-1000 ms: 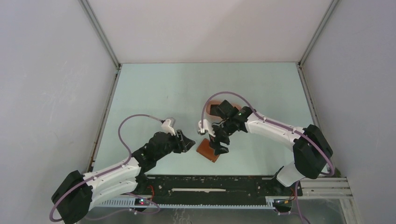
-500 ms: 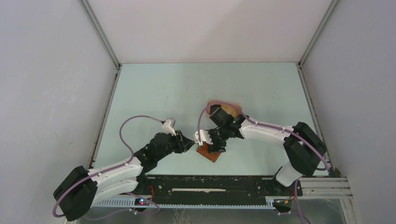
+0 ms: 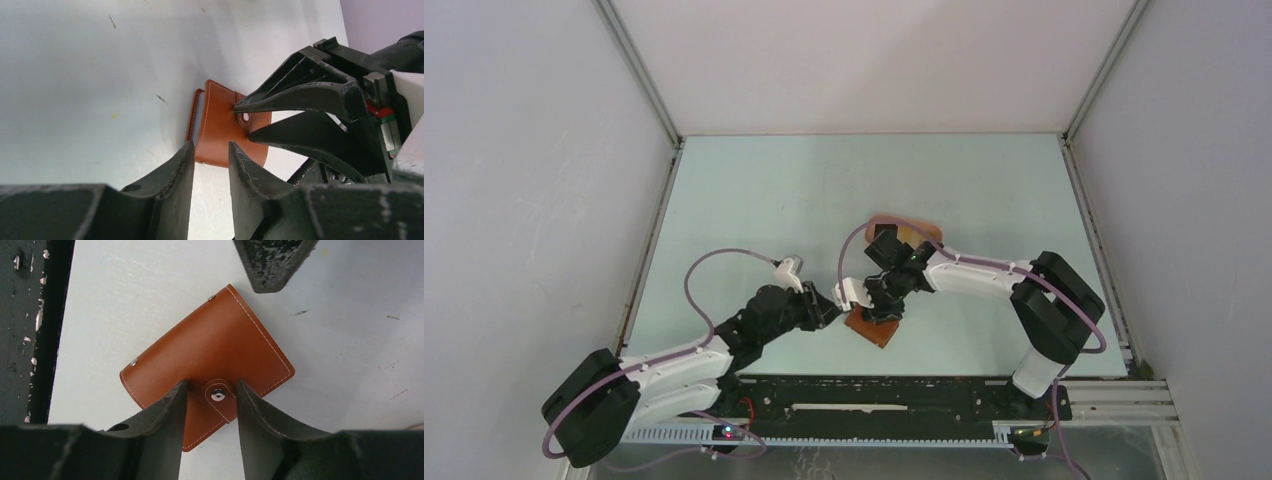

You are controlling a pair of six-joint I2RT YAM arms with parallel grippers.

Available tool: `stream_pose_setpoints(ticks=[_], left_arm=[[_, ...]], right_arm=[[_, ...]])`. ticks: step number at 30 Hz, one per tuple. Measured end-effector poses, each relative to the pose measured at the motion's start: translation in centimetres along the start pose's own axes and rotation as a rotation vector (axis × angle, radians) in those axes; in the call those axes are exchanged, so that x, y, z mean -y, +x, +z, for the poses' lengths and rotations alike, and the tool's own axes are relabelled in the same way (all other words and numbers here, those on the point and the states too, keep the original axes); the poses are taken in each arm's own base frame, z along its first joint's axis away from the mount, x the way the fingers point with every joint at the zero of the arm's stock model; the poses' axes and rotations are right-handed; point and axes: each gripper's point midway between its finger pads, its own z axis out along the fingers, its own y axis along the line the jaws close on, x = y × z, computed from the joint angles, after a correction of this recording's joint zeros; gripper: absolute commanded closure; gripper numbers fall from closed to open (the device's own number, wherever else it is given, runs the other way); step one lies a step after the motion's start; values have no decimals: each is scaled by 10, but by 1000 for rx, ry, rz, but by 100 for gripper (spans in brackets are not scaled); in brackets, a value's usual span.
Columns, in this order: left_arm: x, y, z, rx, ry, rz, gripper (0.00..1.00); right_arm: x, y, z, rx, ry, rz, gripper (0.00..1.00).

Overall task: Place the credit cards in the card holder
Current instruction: Open the card holder at the center of the board.

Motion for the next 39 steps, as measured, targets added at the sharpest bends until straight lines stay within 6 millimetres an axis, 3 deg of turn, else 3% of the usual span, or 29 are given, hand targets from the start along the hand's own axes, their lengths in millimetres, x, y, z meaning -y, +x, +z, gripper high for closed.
stream_pose_setpoints(ticks=[15, 20, 24, 27, 31, 39], left_arm=[[-4, 19, -13, -23, 50, -43, 63], [11, 14, -19, 10, 121, -68, 49], [26, 10, -24, 31, 179, -78, 39], [35, 9, -26, 40, 212, -70, 30], [46, 10, -28, 59, 241, -58, 23], [33, 9, -18, 87, 148, -187, 18]], right_arm=[[3, -2, 1, -22, 12, -15, 100], [-1, -8, -8, -6, 18, 3, 100], [-5, -27, -28, 70, 33, 35, 100], [-2, -35, -40, 138, 43, 115, 100], [8, -30, -51, 228, 31, 319, 100], [19, -36, -67, 366, -18, 586, 100]])
